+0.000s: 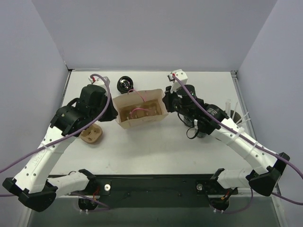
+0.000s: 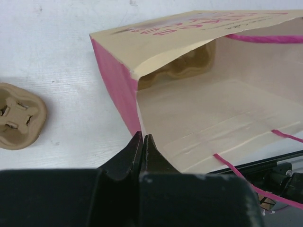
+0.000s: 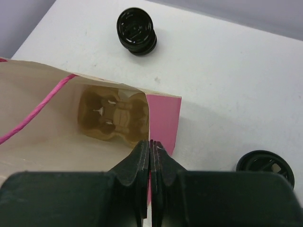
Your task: Pack the takeout coffee
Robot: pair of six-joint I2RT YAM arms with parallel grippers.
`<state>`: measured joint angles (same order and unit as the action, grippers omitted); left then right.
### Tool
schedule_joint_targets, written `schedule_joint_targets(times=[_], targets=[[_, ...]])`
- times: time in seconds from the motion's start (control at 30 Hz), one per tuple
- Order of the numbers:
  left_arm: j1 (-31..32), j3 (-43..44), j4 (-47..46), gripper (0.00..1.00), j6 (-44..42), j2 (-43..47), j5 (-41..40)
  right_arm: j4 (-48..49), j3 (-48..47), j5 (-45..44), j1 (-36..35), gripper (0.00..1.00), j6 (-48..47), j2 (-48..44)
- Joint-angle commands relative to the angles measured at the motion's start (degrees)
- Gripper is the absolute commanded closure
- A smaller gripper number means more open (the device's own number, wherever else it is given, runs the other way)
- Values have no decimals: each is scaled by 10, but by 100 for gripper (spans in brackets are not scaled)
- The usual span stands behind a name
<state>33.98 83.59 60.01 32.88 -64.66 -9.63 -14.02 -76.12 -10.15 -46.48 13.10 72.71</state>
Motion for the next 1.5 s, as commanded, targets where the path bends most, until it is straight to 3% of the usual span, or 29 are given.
schedule_joint_targets(times=[0.0,0.1,0.53,0.6,0.73,0.87,1.1,1.23,1.27,1.33,1.37,1.4,1.47], targets=[[0,-58,-33,100,-2,68,-5,34,12,-11,2,100,-2,-37],[0,-132,-63,100,17,98,42,40,89,-12,-8,100,19,-56],[-1,-83,-63,100,-44,52,1,80,128,-12,-13,100,8,-88],[-1,-55,-51,82,-46,29,-11,75,123,-18,-15,100,13,-85],[-1,-46,-42,59,-27,21,-21,79,136,-20,-21,100,26,-92],[-1,-48,-37,51,-21,15,-43,87,147,-29,-22,100,30,-101],[-1,-54,-67,47,-22,2,-27,87,150,-29,-32,100,38,-100],[-1,-46,-73,57,-27,-3,-14,86,151,-37,-36,100,46,-102],[-1,-46,-73,68,-28,-2,-9,86,151,-37,-36,100,46,-102],[-1,-45,-73,83,-34,-3,-4,85,149,-36,-38,100,50,-102],[-1,-44,-74,96,-36,-3,-3,81,147,-38,-38,100,50,-101],[-1,-44,-77,100,-40,-4,-2,77,142,-40,-38,98,54,-100],[-1,-47,-100,100,-62,-5,3,50,120,-47,-37,83,50,-99]])
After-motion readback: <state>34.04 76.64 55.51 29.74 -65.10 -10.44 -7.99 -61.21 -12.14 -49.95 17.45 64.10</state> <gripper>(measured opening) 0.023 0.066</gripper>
